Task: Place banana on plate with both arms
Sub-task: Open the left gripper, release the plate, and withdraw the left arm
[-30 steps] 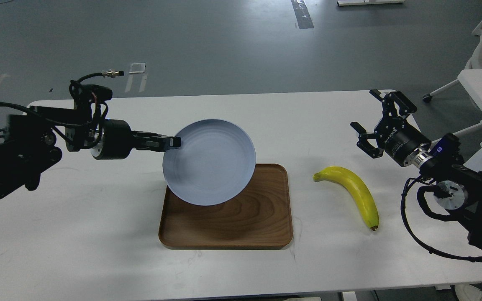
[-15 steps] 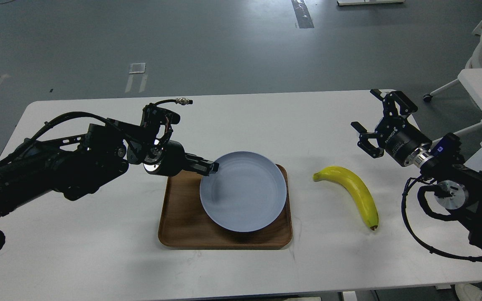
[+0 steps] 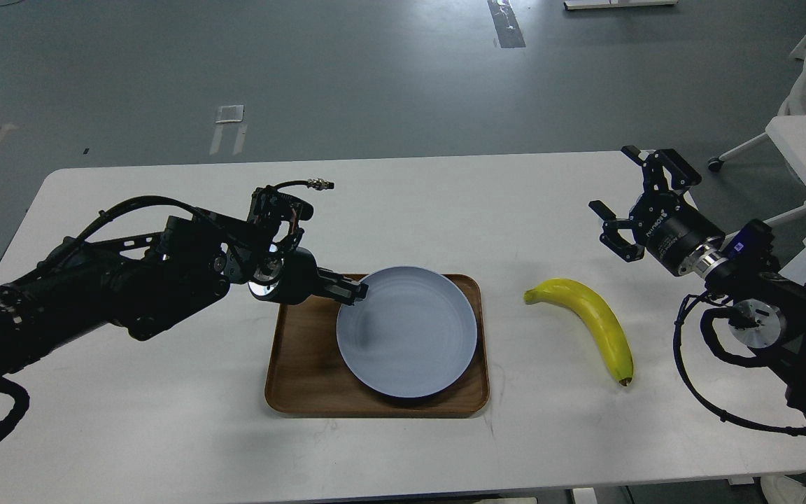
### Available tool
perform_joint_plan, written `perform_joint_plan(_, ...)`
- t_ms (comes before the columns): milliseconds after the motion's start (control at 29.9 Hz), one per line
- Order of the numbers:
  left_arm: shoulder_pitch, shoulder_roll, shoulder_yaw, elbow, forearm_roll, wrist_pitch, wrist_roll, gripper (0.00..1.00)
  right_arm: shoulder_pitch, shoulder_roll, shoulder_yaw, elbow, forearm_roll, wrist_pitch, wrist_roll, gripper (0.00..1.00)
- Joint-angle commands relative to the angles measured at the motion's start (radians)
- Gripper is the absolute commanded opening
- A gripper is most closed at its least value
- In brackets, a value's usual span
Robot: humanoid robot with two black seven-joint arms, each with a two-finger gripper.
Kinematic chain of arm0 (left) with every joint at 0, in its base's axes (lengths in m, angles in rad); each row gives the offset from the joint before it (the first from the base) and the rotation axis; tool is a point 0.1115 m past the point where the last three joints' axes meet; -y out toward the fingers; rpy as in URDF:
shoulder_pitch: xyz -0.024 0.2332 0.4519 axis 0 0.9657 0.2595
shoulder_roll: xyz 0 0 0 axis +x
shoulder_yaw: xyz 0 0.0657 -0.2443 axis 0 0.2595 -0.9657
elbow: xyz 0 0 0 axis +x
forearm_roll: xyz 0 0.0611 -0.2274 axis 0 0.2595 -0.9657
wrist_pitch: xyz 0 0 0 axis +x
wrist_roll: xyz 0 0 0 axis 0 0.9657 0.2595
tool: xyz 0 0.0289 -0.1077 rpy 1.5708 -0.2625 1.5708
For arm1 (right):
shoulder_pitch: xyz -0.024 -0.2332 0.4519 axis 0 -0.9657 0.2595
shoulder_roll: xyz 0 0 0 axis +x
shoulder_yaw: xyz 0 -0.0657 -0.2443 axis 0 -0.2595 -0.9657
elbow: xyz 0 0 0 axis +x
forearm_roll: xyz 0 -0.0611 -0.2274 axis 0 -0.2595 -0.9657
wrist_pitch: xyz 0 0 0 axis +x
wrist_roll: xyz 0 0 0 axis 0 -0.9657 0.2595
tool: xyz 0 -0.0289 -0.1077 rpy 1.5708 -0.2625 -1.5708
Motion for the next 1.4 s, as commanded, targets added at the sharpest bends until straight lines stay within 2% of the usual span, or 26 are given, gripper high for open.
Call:
perform_joint_plan(0,0.0,-0.006,0.0,0.003,0.001,0.0,0.02,0.0,0.0,0.0,0.0,0.0,0.0,0.0,0.0,1.0)
perform_joint_plan(67,0.0,-0.006,0.0,0.003,0.001,0.0,0.025,0.0,0.0,0.0,0.0,0.0,0.0,0.0,0.0,1.0)
perform_joint_plan(134,0.0,-0.007,0.0,0.005,0.001,0.0,0.025,0.22,0.002,0.0,0.0,0.0,0.0,0.0,0.0,1.0)
perform_joint_plan(167,0.0,-0.007,0.0,0.005,0.001,0.0,0.026,0.41,0.002,0.0,0.0,0.0,0.0,0.0,0.0,1.0)
perform_joint_plan(201,0.0,-0.006,0.0,0.005,0.001,0.0,0.026,0.49,0.002,0.0,0.0,0.0,0.0,0.0,0.0,1.0)
perform_joint_plan(234,-0.003,-0.006,-0.002,0.005,-0.002,0.0,0.025,0.64,0.002,0.001,0.0,0.0,0.0,0.0,0.0,1.0)
perform_joint_plan(334,-0.008,-0.003,-0.006,0.005,-0.019,0.0,0.022,0.96,0.0,0.001,0.0,0.0,0.0,0.0,0.0,1.0)
perform_joint_plan(535,-0.054,0.046,-0.02,0.0,-0.128,0.0,0.008,0.98,-0.003,0.001,0.0,0.003,0.0,0.0,0.0,1.0)
perform_joint_plan(702,-0.078,0.141,-0.081,-0.004,-0.506,0.0,-0.024,0.98,-0.003,0.003,-0.001,0.003,0.0,0.0,0.0,1.0)
perform_joint_plan(836,-0.056,0.223,-0.192,-0.004,-0.934,0.0,-0.075,0.98,0.0,0.008,-0.001,0.003,0.0,0.0,0.0,1.0)
perform_joint_plan(1003,0.033,0.278,-0.255,0.003,-1.2,0.0,-0.083,0.98,-0.001,0.006,-0.009,0.003,0.0,0.0,0.0,1.0)
perform_joint_plan(1070,0.079,0.284,-0.29,0.012,-1.248,0.0,-0.103,0.98,0.005,0.006,-0.04,0.006,0.0,0.0,0.0,1.0)
perform_joint_plan(1103,0.124,0.283,-0.317,0.018,-1.268,0.009,-0.136,0.98,0.005,0.006,-0.057,0.009,0.0,0.0,0.0,1.0)
perform_joint_plan(1237,0.236,0.269,-0.399,0.022,-1.279,0.029,-0.136,0.98,0.008,-0.003,-0.067,0.021,0.0,0.0,0.0,1.0)
perform_joint_plan(1371,0.288,0.266,-0.413,0.022,-1.286,0.013,-0.136,0.98,0.009,-0.028,-0.071,0.047,-0.002,0.0,0.0,1.0)
